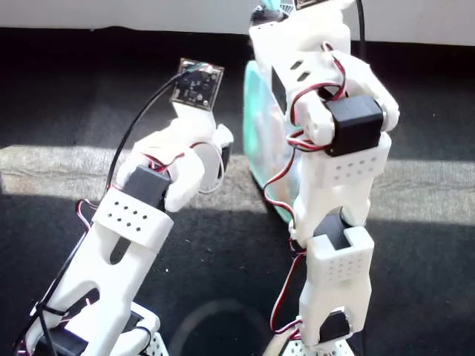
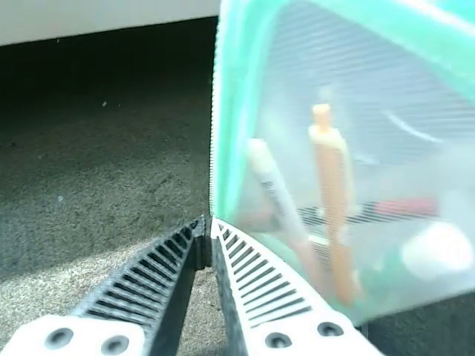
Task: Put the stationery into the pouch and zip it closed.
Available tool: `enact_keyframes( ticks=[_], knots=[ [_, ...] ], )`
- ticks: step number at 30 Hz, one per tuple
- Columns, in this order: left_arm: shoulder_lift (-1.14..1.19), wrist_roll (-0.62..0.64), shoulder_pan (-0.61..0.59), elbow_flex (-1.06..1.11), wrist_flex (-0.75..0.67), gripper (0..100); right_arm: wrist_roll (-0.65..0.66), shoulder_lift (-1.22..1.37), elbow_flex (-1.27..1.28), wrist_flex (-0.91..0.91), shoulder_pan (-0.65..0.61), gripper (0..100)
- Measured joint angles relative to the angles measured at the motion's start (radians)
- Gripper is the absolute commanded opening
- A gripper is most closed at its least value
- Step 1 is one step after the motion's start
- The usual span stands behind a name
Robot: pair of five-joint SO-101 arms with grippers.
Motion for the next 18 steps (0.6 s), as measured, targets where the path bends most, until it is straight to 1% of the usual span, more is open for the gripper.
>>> enact_keyframes(
  ticks=[5,8,11,14,18],
  knots=[
    [-0.114,0.0,0.021,-0.002,0.012,1,-0.002,0.0,0.0,0.0,0.0,0.6],
    [-0.19,0.0,-0.051,-0.002,0.012,1,-0.002,-0.002,0.0,0.028,0.0,0.6],
    [-0.252,0.0,-0.155,-0.002,-0.006,1,-0.002,-0.011,0.0,0.089,-0.002,0.6],
    [-0.269,0.002,-0.239,-0.002,-0.058,1,-0.002,-0.041,0.0,0.15,-0.002,0.6],
    [-0.21,0.002,-0.301,-0.002,-0.181,1,-0.002,-0.074,0.0,0.206,-0.023,0.6]
  ],
)
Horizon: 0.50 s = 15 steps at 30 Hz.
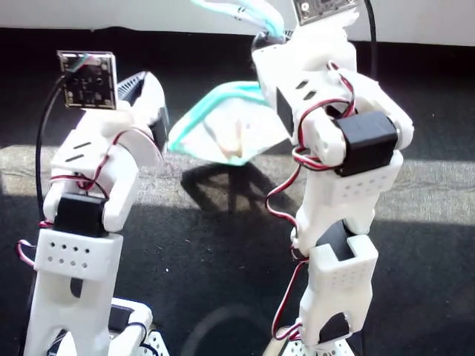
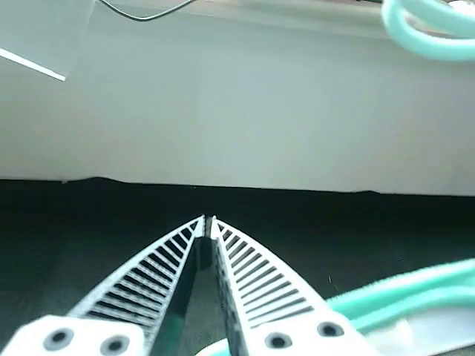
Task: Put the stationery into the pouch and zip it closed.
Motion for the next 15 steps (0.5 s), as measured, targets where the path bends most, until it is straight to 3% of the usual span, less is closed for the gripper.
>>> enact_keyframes(
  ticks=[3,7,10,15],
  knots=[
    [0.094,0.0,-0.009,-0.011,-0.083,1,0.0,-0.002,0.0,0.002,-0.002,0.6],
    [0.17,0.0,0.015,-0.098,-0.066,1,0.0,-0.002,0.0,0.003,-0.002,0.6],
    [0.157,0.0,0.064,-0.193,0.089,2,0.0,-0.002,0.0,0.003,-0.002,0.6],
    [0.072,-0.002,0.203,-0.31,0.448,13,0.0,0.017,-0.002,0.003,-0.002,0.6]
  ],
)
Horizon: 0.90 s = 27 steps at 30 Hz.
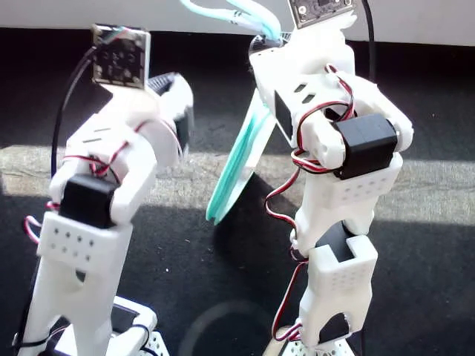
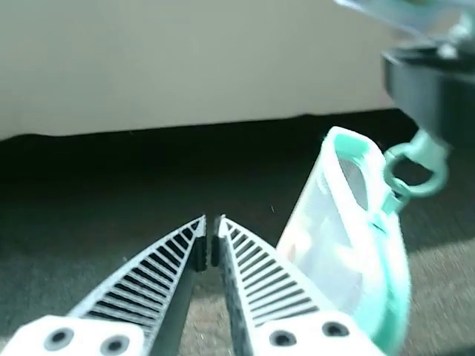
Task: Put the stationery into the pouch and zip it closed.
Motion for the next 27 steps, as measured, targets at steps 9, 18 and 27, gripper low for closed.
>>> enact_keyframes(
  ticks=[9,18,27],
  knots=[
    [-0.107,0.0,0.138,-0.034,0.184,13,0.0,0.037,0.0,0.0,-0.003,0.6],
    [-0.115,0.0,0.313,-0.034,0.184,13,0.0,0.037,0.0,0.0,-0.003,0.6],
    [-0.115,0.0,0.33,0.106,0.031,13,0.0,0.037,0.0,0.0,-0.003,0.6]
  ],
)
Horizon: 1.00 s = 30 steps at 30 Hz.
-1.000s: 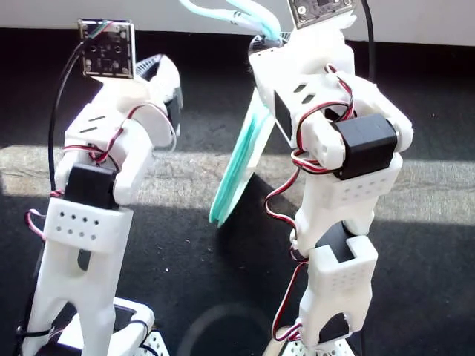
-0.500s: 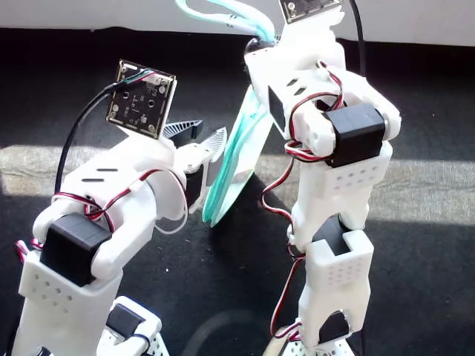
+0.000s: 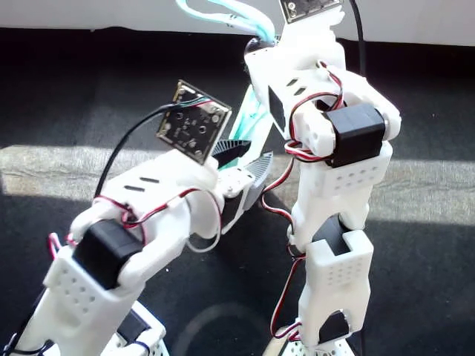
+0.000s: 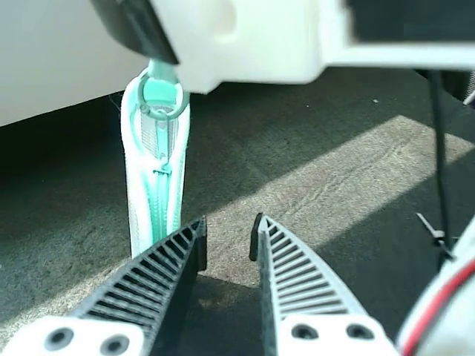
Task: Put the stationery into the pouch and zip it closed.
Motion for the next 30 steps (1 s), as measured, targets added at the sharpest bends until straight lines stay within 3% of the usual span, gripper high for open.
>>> enact_keyframes(
  ticks=[5,16,22,30],
  knots=[
    [0.0,0.0,-0.061,0.091,-0.094,13,0.0,0.0,0.0,0.0,0.0,0.6],
    [-0.107,-0.002,-0.08,0.101,-0.092,13,0.0,0.0,0.0,0.0,0.0,0.6],
    [-0.175,-0.135,-0.081,0.127,-0.054,13,0.0,0.0,0.0,0.0,0.0,0.6],
    [-0.124,-0.149,-0.083,0.203,-0.087,13,0.0,0.0,0.0,0.0,0.0,0.6]
  ],
)
